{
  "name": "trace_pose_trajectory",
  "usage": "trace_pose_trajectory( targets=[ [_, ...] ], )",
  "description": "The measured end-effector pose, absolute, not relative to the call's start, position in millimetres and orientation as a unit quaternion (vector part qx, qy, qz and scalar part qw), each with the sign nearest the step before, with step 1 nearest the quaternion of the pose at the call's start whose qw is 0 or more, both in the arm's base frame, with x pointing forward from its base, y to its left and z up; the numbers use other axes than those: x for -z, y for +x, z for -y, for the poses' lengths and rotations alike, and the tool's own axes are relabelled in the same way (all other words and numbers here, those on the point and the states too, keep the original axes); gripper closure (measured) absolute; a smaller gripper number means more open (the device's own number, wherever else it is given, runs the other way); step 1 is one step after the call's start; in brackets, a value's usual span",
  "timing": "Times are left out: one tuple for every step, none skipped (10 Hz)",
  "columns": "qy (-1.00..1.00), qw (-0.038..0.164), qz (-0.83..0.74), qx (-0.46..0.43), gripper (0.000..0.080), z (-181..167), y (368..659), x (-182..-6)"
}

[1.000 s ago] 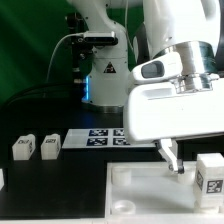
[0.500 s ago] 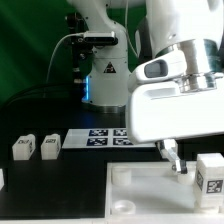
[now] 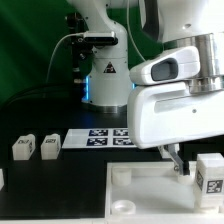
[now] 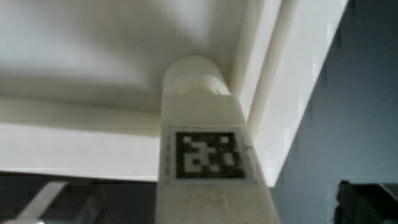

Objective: Assemble one leg

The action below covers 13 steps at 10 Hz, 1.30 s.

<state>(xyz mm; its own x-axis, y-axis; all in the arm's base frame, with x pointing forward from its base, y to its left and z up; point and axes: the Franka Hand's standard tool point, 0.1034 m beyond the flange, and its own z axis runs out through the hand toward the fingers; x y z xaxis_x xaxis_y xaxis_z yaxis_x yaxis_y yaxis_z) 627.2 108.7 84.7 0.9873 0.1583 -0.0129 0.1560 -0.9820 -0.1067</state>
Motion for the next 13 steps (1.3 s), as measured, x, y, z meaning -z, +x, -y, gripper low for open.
trace_pose_trajectory(
  targets=[
    [-0.992, 0.051, 0.082, -0.076, 0.015, -107, 629, -88.2],
    [-0.992, 0.052, 0.076, -0.087, 0.015, -111, 638, -91.3],
    [-0.993, 0.052, 0.075, -0.079, 0.015, -110, 639, -88.9],
    [-0.993, 0.052, 0.075, -0.08, 0.015, -110, 637, -87.7],
    [-0.993, 0.052, 0.075, -0.08, 0.015, -110, 637, -87.6],
    [-0.993, 0.052, 0.074, -0.082, 0.015, -109, 639, -87.0],
    [-0.993, 0.052, 0.07, -0.085, 0.015, -104, 646, -83.9],
    [-0.993, 0.052, 0.067, -0.085, 0.015, -101, 652, -79.1],
    [-0.993, 0.052, 0.068, -0.084, 0.015, -102, 652, -78.1],
    [-0.993, 0.052, 0.068, -0.084, 0.0279, -102, 652, -77.6],
    [-0.993, 0.052, 0.067, -0.085, 0.0418, -101, 652, -77.2],
    [-0.993, 0.052, 0.067, -0.085, 0.0511, -101, 651, -76.9],
    [-0.993, 0.052, 0.063, -0.085, 0.0511, -102, 652, -76.8]
  ],
)
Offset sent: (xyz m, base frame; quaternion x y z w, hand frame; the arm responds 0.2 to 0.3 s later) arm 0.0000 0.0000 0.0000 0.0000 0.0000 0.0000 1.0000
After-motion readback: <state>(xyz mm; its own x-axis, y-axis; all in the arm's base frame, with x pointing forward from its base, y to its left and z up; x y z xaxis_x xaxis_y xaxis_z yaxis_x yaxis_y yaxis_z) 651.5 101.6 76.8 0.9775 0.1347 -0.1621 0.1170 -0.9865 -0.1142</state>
